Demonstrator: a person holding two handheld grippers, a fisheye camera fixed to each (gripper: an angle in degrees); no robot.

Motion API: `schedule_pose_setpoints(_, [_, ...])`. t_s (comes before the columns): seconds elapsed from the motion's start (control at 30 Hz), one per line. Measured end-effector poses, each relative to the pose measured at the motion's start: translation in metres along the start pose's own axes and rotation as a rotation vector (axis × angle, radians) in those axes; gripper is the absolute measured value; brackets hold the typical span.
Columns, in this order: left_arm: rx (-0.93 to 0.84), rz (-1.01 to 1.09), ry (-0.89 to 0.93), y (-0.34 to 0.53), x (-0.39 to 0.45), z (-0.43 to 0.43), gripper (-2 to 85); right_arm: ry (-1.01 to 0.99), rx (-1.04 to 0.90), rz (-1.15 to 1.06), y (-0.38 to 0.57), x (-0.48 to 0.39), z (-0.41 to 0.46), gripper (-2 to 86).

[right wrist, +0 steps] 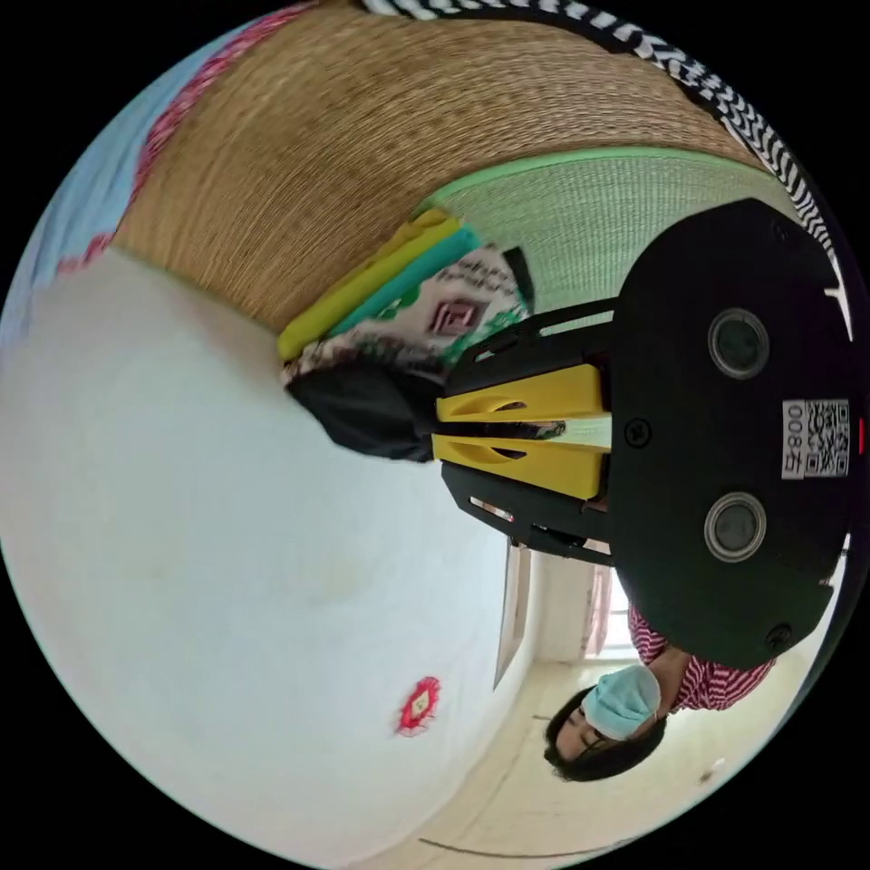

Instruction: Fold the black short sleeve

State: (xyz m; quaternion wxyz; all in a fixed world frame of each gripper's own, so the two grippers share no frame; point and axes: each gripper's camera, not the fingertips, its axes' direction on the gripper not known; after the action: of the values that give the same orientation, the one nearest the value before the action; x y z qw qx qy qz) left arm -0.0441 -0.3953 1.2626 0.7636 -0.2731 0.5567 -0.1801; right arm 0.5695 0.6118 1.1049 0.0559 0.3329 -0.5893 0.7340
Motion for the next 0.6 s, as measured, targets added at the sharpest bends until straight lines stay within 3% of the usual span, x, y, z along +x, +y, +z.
schedule_pose_setpoints(0.6, [0.058, -0.094, 0.014, -0.003, -0.062, -0.003, 4.7, -0.045, 0.088, 0.038, 0.069, 0.081, -0.037, 1.0])
